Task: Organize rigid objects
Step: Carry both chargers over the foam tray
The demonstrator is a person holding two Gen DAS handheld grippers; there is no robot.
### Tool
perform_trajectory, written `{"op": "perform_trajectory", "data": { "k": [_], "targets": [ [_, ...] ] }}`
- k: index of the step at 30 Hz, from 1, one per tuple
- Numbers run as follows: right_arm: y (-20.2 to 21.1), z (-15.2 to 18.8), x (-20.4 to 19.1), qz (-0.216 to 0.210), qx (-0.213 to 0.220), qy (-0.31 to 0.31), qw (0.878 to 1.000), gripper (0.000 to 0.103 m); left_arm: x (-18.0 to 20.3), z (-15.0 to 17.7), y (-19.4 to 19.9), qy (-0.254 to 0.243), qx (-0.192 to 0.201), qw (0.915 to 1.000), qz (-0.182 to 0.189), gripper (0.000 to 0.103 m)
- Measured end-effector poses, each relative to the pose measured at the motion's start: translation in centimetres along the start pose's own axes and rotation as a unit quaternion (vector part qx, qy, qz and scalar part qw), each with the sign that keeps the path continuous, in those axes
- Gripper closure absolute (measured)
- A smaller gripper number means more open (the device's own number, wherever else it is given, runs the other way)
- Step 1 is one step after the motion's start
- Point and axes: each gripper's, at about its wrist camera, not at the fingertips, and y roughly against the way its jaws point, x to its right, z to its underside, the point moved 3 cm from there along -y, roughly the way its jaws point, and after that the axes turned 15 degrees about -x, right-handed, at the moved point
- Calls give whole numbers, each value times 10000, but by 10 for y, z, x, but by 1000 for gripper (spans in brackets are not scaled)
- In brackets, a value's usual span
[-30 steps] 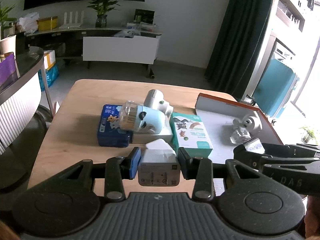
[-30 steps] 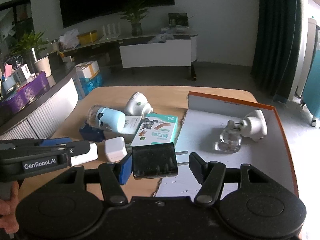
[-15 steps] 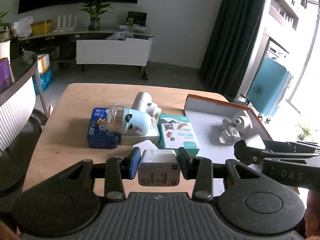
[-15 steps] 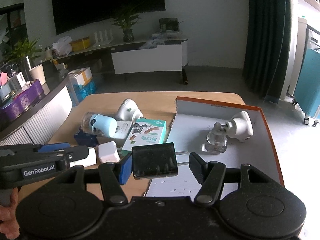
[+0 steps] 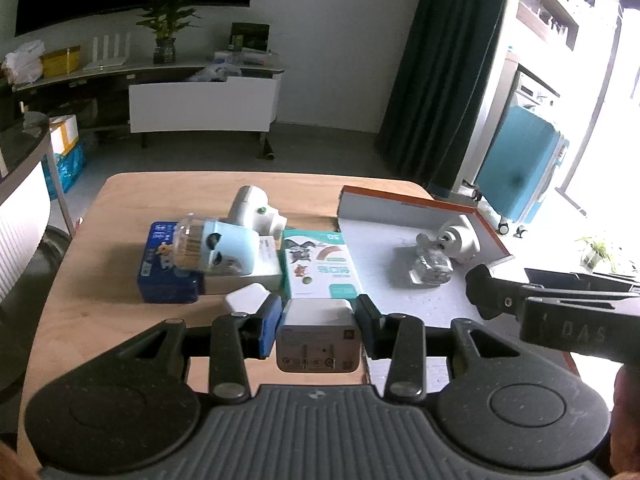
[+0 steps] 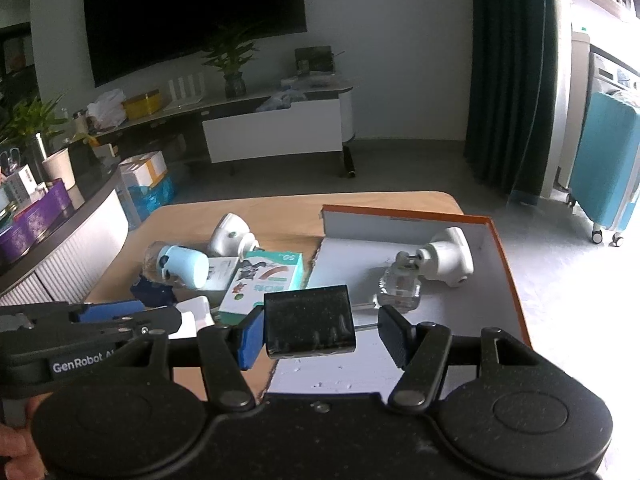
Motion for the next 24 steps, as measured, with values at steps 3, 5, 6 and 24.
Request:
{"op": "perform_trajectory", "data": {
  "k": [3,5,6,24],
  "targets": [
    [1,0,6,28,12,-67,10000,30,6,-2,-2,-78,-7,10000,25,62],
    [2,0,9,38,21,-105,9999,30,10,-2,-3,-117,-14,9999,53,62],
    [3,1,10,51,24,-115,9999,30,12,-2,-4,-143,-20,9999,69,62],
    [3,2,36,211,56,-399,9990,30,39,-7,-15,-407,-114,9989,222,62]
  ]
}}
